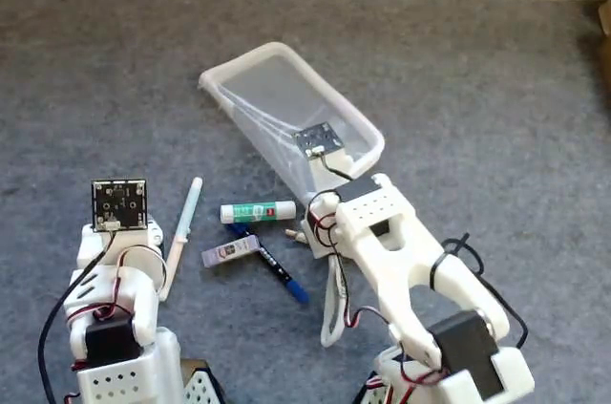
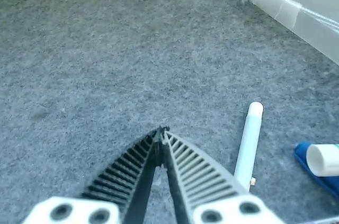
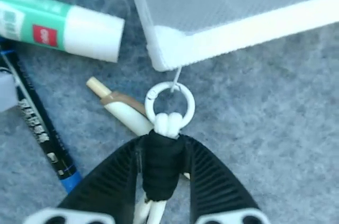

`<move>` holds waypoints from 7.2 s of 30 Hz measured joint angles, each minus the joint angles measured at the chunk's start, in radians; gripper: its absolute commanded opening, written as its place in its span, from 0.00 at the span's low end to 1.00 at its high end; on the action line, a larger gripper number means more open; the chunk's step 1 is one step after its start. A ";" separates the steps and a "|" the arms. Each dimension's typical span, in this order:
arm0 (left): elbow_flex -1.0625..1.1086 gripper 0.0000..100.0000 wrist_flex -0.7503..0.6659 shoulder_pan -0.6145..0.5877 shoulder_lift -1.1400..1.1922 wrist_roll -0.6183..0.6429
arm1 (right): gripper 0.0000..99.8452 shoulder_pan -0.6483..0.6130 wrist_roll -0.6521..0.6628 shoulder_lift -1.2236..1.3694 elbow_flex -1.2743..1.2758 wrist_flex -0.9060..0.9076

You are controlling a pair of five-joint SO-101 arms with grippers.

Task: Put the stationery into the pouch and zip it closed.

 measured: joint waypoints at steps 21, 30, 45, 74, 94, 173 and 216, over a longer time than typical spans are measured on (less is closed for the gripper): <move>-0.037 0.08 0.000 0.117 0.006 0.000 | 0.00 -0.043 0.068 -0.451 0.032 0.002; -0.040 0.19 0.000 0.245 0.006 0.052 | 0.00 -0.092 0.068 -0.459 0.034 0.002; -0.123 0.24 0.000 0.379 0.006 0.186 | 0.00 -0.133 0.038 -0.459 -0.184 0.172; -0.137 0.24 0.015 0.440 0.005 0.276 | 0.00 -0.270 -0.034 -0.459 -0.232 0.178; -0.032 0.12 -0.144 0.448 -0.002 0.276 | 0.00 -0.298 -0.037 -0.459 -0.232 0.198; -0.018 0.13 -0.169 0.269 0.006 0.238 | 0.01 -0.138 0.074 -0.752 -0.146 0.367; -0.104 0.01 -0.002 0.302 0.006 0.109 | 0.18 -0.158 0.112 -0.760 -0.089 0.414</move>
